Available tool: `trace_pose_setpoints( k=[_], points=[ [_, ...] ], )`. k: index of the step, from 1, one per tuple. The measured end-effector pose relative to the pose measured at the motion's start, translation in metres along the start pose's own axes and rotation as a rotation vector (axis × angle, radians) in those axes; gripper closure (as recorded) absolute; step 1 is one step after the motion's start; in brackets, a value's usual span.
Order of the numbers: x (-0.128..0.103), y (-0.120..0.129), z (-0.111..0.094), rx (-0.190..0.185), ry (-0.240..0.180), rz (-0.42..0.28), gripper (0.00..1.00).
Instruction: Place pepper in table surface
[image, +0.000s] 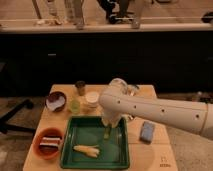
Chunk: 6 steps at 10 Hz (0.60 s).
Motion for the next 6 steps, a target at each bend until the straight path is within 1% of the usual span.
trace_pose_setpoints(
  k=[1, 3, 5, 6],
  points=[
    [0.005, 0.007, -0.013, 0.013, 0.017, 0.039, 1.00],
    [0.011, 0.016, -0.020, 0.030, 0.034, 0.094, 1.00],
    [0.022, 0.040, -0.025, 0.052, 0.040, 0.189, 1.00],
    [0.027, 0.052, -0.028, 0.063, 0.034, 0.230, 1.00]
  ],
)
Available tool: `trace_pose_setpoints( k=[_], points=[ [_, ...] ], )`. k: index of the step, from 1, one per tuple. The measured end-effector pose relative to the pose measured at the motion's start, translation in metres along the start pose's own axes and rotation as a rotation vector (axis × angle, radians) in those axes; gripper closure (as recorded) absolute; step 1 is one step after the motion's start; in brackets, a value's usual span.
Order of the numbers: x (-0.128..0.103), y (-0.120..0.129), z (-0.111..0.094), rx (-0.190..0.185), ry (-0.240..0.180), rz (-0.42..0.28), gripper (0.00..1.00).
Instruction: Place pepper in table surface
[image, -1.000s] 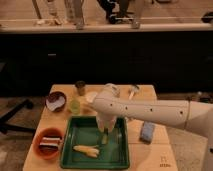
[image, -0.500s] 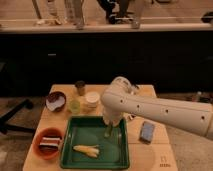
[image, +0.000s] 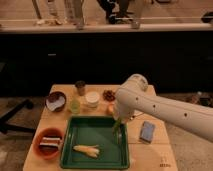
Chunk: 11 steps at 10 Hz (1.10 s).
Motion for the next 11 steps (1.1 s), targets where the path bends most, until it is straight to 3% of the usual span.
trace_pose_setpoints(
  k=[9, 11],
  points=[
    [0.002, 0.004, 0.000, 0.005, -0.003, 0.015, 1.00],
    [0.006, 0.018, -0.001, 0.013, 0.017, 0.129, 1.00]
  ],
)
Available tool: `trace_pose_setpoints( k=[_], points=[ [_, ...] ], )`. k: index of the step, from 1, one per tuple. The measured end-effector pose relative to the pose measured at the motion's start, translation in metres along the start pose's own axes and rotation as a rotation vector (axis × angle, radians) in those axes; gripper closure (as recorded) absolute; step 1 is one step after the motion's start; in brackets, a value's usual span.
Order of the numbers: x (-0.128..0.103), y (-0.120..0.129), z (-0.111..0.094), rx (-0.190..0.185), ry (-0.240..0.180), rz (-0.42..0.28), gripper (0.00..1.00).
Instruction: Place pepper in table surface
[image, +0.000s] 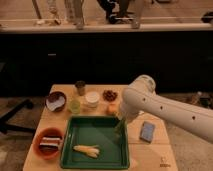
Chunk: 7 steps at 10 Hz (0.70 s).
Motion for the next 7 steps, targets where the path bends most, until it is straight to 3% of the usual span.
trace_pose_setpoints(
  k=[1, 3, 7],
  points=[
    [0.008, 0.014, -0.002, 0.004, 0.015, 0.078, 1.00],
    [0.017, 0.035, -0.006, -0.002, 0.043, 0.165, 1.00],
    [0.015, 0.063, -0.012, -0.032, 0.071, 0.227, 1.00]
  ],
)
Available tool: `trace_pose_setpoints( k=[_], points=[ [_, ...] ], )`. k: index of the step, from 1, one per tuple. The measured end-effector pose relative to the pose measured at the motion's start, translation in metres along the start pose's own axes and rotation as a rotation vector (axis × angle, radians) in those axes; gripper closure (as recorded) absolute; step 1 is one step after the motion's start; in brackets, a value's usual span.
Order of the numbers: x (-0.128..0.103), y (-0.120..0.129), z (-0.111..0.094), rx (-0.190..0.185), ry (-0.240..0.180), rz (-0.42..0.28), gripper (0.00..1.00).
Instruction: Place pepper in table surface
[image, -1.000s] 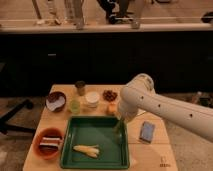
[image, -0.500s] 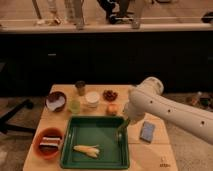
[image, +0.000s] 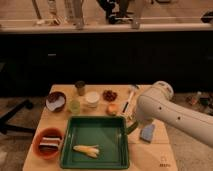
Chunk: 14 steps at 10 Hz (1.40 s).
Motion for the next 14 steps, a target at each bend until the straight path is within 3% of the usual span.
trace_pose_setpoints(
  k=[5, 10, 14],
  points=[
    [-0.005, 0.062, 0.004, -0.074, 0.008, 0.104, 1.00],
    [-0.017, 0.109, 0.022, -0.102, -0.009, 0.211, 1.00],
    [-0.020, 0.119, 0.038, -0.120, -0.030, 0.241, 1.00]
  ],
)
